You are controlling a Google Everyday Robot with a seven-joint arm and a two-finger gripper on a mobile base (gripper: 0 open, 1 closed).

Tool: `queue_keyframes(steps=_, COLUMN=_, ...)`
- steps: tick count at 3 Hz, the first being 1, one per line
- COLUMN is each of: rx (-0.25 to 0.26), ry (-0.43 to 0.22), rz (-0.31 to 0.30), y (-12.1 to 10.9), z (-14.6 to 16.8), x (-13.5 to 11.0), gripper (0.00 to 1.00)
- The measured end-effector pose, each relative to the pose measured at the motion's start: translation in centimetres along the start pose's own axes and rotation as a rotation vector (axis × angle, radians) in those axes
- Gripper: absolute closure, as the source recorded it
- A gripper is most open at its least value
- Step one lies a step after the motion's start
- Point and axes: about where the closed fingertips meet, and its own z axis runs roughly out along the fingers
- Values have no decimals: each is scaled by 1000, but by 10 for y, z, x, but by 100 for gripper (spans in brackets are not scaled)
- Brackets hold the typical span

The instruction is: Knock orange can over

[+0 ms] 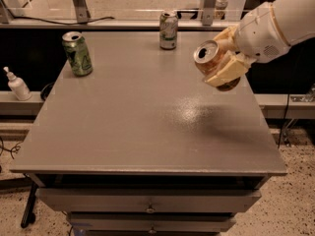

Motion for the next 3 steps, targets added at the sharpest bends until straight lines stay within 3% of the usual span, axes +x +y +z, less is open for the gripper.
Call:
queue_keyframes(steps=1, rx=-4, ry=173, rz=-90, y=-3, z=16, x=-9, gripper=100)
queue_keyframes(steps=2, rx=-31, ry=332, rz=-152, y=-1, z=42, x=0, gripper=100)
queue_keyframes(steps=3, rx=-79, ry=439, rz=-169, y=2, z=67, x=19, gripper=100)
